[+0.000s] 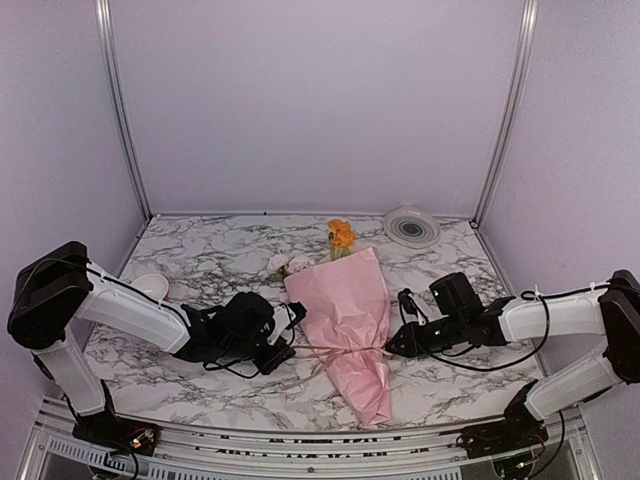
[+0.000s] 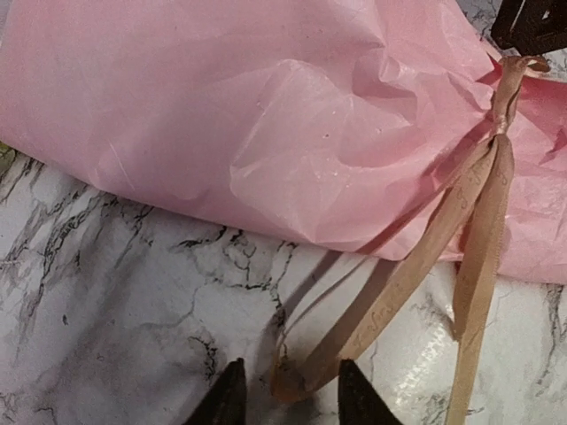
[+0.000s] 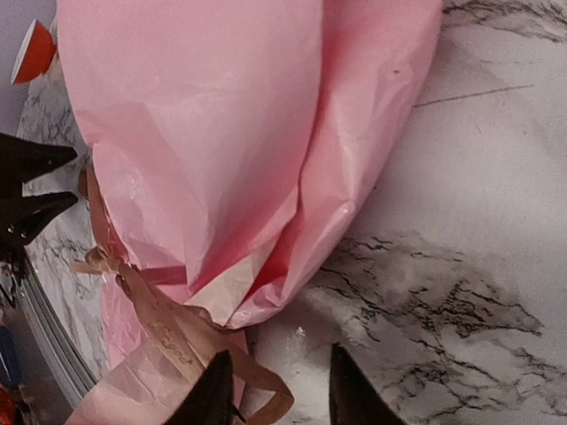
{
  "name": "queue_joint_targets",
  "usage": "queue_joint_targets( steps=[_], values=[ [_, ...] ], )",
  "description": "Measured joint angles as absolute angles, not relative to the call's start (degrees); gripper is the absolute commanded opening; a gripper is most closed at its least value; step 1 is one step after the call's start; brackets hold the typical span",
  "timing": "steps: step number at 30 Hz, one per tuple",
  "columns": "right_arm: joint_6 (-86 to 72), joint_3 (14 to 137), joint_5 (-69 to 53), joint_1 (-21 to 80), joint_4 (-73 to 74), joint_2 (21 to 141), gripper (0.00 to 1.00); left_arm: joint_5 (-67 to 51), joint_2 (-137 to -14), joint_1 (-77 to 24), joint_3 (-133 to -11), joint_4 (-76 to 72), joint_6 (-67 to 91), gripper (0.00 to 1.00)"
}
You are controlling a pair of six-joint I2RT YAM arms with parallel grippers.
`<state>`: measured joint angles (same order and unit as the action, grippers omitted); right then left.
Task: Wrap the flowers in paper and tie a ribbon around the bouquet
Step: Tie the half-tied ribbon around the folded bouquet, then reset both arms
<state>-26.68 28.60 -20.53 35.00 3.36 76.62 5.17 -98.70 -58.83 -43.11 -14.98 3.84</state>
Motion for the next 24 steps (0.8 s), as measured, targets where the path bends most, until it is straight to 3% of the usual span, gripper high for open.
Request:
queue_joint_targets(
  steps=[2,4,6,15,24],
  values=[
    [-26.92,29.17,-20.60,34.79,3.92,76.40,0.87,5.56,-97.23,-59.29,-42.65,-14.76,3.18,0.62],
    [-27.16,30.11,-19.73,34.59,4.99,75.16,0.97,6.28,-95.79,-59.55,-42.61,-14.74,2.74,0.83],
    [-27.40,31.05,-17.39,34.09,6.28,72.86,1.00,6.90,-94.02,-59.70,-42.59,-14.68,2.52,0.98],
    [-25.54,33.93,-4.51,25.19,8.86,58.92,1.00,19.44,-84.93,-55.83,-43.42,-13.39,5.98,0.99],
    [-22.81,31.40,-1.87,4.71,0.82,56.47,1.00,33.08,-82.70,-42.17,-43.75,-7.46,11.46,0.99]
  ],
)
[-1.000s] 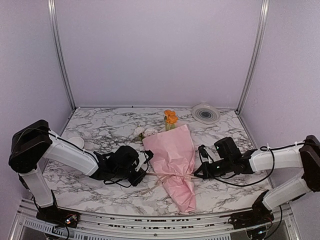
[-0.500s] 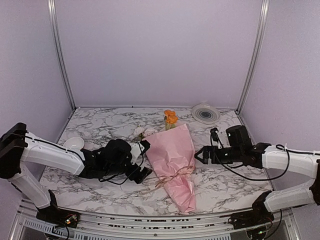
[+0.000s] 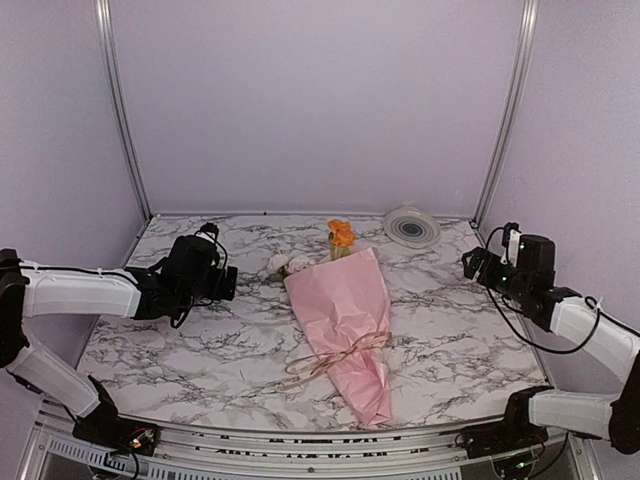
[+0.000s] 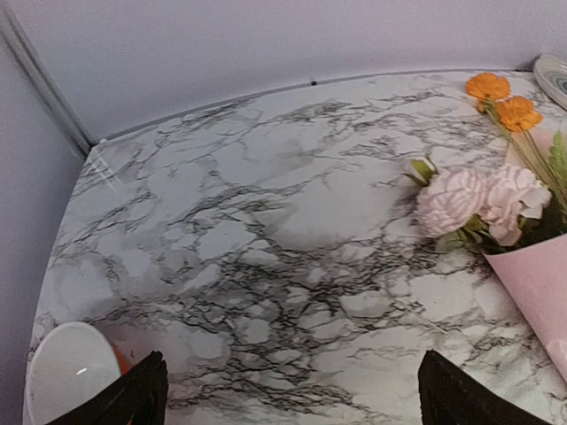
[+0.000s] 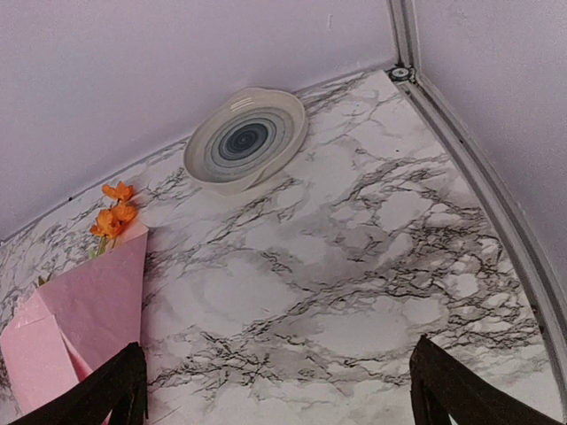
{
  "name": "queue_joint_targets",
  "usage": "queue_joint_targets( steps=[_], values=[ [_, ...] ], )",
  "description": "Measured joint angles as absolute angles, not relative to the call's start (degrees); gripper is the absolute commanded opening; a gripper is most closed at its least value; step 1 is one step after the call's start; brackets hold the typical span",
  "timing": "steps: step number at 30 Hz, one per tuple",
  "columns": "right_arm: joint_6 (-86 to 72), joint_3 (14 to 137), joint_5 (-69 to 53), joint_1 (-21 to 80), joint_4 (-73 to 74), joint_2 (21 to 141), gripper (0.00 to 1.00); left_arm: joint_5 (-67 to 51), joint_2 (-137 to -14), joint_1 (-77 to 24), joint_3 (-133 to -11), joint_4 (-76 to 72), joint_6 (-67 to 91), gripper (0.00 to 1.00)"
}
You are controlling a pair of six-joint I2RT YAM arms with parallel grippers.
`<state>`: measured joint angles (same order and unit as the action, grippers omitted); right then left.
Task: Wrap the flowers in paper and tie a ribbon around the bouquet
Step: Reset both arms
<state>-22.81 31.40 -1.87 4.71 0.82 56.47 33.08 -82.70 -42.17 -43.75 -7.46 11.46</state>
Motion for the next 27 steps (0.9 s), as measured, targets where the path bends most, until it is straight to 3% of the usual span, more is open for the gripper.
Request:
queue_joint_targets(
  steps=[6,14,27],
  values=[
    [-22.26,24.84,1.50,-1.32,-8.91,56.21,1.00,39.55,-73.43,-32.36,-35.90,-8.16,12.45,0.99],
    [-19.97,20.99,6.90,-1.54,-17.26,57.30,1.00,37.47,-67.75,-18.72,-28.25,-13.65,12.01,0.99],
    [-17.91,18.83,10.17,-1.54,-24.16,60.75,1.00,32.49,-70.24,-11.84,-18.57,-33.91,7.29,0.99]
  ],
)
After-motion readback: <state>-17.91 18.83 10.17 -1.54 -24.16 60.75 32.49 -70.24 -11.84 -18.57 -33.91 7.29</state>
